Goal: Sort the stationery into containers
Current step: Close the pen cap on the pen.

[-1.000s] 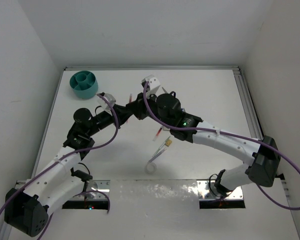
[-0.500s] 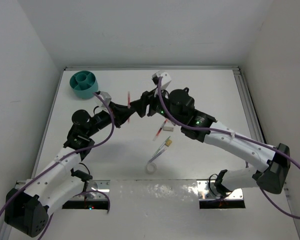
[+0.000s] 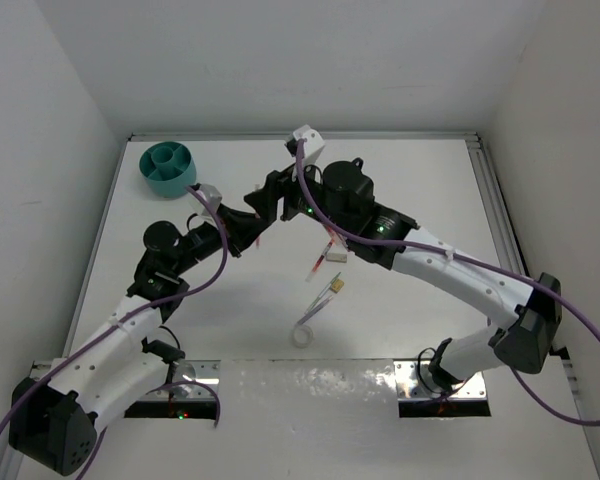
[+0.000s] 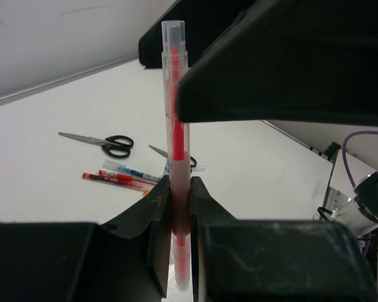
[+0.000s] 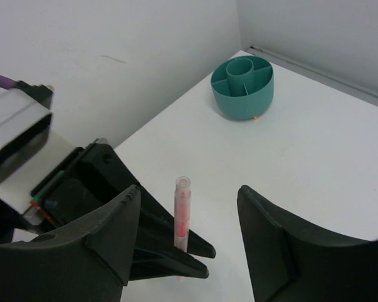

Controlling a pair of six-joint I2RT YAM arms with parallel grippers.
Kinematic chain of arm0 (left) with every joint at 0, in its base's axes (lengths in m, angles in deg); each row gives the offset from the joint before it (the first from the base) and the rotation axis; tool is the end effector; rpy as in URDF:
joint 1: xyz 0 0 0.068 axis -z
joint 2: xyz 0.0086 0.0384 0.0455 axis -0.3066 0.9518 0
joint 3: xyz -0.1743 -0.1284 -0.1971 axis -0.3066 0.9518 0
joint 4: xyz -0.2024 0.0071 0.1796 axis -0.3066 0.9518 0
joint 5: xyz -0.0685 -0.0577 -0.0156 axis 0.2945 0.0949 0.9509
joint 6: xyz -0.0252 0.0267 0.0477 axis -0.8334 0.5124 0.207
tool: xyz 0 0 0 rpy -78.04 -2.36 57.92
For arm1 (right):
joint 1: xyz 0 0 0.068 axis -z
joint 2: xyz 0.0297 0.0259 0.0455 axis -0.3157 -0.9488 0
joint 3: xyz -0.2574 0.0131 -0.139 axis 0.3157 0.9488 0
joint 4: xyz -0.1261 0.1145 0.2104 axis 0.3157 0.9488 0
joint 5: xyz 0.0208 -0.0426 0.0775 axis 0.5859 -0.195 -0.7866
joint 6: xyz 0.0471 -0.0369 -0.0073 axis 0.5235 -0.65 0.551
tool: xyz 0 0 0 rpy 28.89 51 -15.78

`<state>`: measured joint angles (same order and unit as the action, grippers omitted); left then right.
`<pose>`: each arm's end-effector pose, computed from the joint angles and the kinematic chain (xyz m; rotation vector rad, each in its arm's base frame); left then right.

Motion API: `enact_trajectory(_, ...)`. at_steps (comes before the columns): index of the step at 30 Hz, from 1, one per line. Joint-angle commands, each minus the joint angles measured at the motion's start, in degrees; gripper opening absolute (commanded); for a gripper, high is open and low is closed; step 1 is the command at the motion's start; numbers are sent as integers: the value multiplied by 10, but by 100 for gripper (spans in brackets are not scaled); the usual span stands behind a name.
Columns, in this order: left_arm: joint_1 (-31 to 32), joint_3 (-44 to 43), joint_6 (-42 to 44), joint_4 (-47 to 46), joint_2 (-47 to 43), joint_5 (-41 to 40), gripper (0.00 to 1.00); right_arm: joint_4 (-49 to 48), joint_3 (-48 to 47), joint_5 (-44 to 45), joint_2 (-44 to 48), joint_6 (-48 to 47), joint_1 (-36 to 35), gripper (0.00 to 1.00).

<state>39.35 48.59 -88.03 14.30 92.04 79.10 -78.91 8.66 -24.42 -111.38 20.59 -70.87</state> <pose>0.1803 -0.0956 0.3214 0.5532 1.4264 -0.8904 0.2205 0.2841 0.4187 -0.4104 1.6629 0.9596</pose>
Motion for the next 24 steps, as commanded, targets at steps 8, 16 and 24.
enact_trajectory(8, 2, 6, -5, -23, -14, 7, 0, -34, -31, -7, -20, 0, 0, 47)
enact_trajectory(16, 4, 6, -3, -20, -14, 4, 0, -37, -43, -17, -21, -2, -1, 49)
enact_trajectory(24, 4, 6, 0, -18, -14, 1, 0, -35, -41, -14, -21, 1, 0, 29)
